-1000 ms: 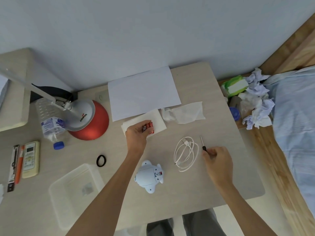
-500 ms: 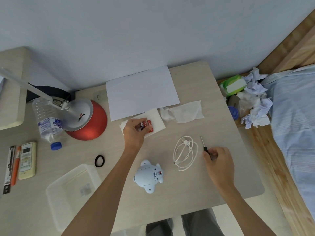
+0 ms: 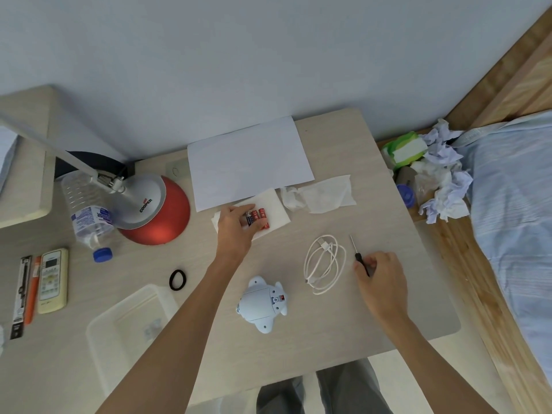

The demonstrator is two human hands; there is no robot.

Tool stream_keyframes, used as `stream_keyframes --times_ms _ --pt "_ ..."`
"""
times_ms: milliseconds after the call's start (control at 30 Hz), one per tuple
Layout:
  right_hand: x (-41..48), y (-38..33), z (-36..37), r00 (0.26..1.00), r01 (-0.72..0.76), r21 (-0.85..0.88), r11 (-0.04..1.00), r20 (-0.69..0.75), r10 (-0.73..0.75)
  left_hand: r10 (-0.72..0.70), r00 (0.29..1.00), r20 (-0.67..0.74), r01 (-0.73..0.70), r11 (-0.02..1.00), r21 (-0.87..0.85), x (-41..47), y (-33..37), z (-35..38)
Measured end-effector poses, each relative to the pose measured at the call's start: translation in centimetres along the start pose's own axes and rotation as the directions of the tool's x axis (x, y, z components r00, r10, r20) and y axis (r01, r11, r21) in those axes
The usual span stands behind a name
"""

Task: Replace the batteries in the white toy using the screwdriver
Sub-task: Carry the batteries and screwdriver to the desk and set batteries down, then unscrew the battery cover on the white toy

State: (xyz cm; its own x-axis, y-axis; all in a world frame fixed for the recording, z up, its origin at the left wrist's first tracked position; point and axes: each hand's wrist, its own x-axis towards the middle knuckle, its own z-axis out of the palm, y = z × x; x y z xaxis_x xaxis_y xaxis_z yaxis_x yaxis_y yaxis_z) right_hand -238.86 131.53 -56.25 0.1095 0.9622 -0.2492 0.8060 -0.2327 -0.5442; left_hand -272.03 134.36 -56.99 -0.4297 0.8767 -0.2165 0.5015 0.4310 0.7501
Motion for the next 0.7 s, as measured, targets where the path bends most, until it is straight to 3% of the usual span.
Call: stream_keyframes --times_ms 267,467,600,700 --pt "0.1 -0.3 -0.1 1.000 -0.002 -0.039 0.999 0.011 0.003 0.003 0.997 0.071 -0.009 0.997 0.081 -0.9 -0.7 -1.6" --pt "0.0 -1.2 -0.9 1.000 -0.012 -0.042 0.999 0.026 0.013 0.151 0.985 0.089 -0.166 0.964 0.207 -3.6 -0.6 -3.6" --pt "-1.0 -2.5 -2.6 1.000 -0.012 0.011 1.000 -0.010 0.012 0.206 0.968 0.143 -0.230 0.957 0.175 -9.2 0.0 -4.8" --pt "-2.2 -4.0 -4.2 0.998 0.057 0.040 0.998 -0.035 -0.055 0.121 0.963 0.242 -0.146 0.985 0.089 -13.6 -0.5 -4.6"
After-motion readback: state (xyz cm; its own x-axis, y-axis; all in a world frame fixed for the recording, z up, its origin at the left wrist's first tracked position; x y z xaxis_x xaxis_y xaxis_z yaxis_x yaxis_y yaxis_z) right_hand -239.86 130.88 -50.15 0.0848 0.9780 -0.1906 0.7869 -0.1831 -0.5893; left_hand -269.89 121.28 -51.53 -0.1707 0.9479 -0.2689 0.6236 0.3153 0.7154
